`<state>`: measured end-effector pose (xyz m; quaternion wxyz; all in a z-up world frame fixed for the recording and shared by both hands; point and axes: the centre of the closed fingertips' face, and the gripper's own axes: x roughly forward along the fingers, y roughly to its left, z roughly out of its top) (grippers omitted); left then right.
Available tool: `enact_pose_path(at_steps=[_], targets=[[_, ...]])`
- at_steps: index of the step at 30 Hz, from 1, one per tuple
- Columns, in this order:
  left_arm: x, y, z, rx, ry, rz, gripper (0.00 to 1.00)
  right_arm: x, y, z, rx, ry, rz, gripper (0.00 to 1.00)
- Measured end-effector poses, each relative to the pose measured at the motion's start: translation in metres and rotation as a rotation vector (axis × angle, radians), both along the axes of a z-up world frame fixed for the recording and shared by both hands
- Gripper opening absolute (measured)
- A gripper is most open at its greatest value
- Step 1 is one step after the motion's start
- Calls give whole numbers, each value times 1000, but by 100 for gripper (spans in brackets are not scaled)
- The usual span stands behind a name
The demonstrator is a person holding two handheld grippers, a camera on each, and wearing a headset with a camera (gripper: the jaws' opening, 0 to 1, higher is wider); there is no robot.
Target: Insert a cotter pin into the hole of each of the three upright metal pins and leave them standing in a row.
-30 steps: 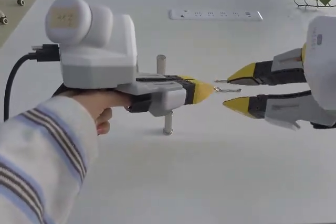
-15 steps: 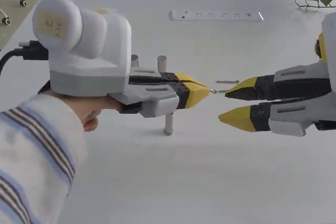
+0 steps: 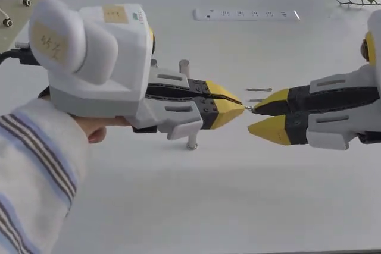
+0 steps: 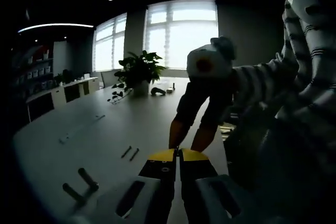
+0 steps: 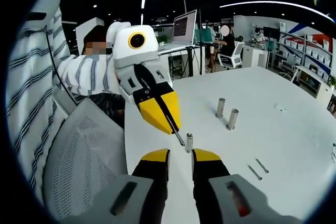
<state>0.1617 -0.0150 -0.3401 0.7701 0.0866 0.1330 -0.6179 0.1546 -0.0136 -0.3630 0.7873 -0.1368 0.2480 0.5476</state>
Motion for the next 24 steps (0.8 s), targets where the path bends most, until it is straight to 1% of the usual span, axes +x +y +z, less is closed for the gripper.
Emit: enact_pose_path(at_steps=[5, 9, 11, 12, 16, 21, 23, 24], targets=[[-6, -2, -3, 15, -6, -37, 0, -4, 3, -1, 2, 12, 20, 9], [-12, -5, -4, 20, -9, -61, 0, -10, 6, -2, -1, 20, 44, 0], [-13, -5, -5, 23, -9, -72, 0, -9, 4, -3, -1, 20, 48, 0], [-14, -5, -5, 24, -3, -76, 0, -11, 4, -4, -3, 30, 54, 0], [-16, -4, -8, 36, -6, -90, 0, -14, 4, -5, -11, 30, 68, 0], [-17, -2, -14, 69, -13, -106, 0, -16, 3, -4, -16, 24, 84, 0], [-18, -1, -17, 87, -10, -114, 0, -19, 4, -2, -8, 39, 89, 0], [-19, -1, -16, 87, -11, -117, 0, -20, 3, -3, -9, 51, 89, 0]])
